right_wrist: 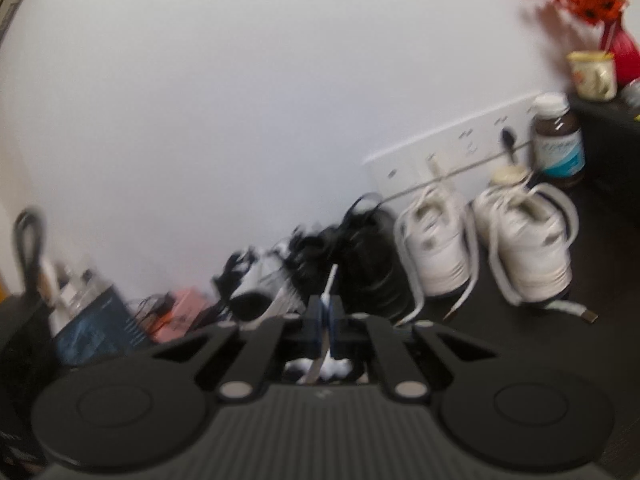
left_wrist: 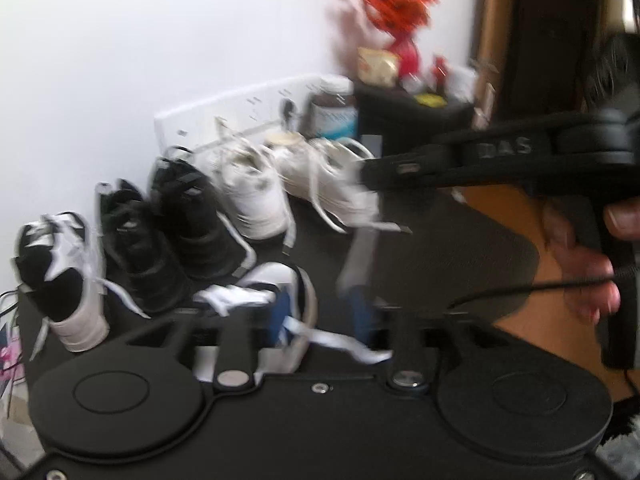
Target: Lace up shoes with both hands
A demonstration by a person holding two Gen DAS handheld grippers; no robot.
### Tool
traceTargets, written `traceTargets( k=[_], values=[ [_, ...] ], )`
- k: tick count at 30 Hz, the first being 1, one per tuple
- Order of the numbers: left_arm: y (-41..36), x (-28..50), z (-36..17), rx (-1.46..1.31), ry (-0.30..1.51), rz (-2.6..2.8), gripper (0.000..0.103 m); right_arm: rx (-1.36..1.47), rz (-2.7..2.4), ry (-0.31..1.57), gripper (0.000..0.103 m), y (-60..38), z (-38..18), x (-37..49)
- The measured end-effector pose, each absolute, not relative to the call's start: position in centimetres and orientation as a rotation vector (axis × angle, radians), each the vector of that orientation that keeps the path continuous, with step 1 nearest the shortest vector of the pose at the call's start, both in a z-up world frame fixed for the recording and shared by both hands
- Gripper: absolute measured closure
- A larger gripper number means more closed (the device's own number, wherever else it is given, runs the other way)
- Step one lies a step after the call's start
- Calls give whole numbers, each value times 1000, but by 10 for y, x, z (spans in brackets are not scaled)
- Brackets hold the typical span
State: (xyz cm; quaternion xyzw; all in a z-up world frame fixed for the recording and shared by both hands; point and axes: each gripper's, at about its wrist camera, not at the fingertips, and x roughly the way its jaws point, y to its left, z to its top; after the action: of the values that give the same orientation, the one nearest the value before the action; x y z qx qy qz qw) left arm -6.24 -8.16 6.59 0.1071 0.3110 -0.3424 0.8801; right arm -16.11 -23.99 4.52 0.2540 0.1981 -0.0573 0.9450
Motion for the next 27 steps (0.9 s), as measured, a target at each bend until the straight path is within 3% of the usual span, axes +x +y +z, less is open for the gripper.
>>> traceTargets(
  k=[4, 7, 16, 17, 19, 27],
  values=[
    [-49, -42, 75, 169, 649, -613, 58, 486, -184, 357, 100, -266, 57, -157],
    [-36, -24, 69, 194, 673, -542, 74, 439, -124, 368, 100, -268, 62, -143],
    [-44, -11, 36, 303, 716, -557, 76, 305, 155, 538, 100, -212, 38, -83],
    [-43, -8, 35, 287, 723, -558, 83, 299, 171, 555, 100, -208, 35, -79],
    [-39, 0, 32, 232, 737, -571, 87, 290, 200, 591, 100, -199, 29, -72],
    [4, 37, 18, -179, 871, -596, 87, 289, 308, 752, 100, -179, 12, -50]
  ],
)
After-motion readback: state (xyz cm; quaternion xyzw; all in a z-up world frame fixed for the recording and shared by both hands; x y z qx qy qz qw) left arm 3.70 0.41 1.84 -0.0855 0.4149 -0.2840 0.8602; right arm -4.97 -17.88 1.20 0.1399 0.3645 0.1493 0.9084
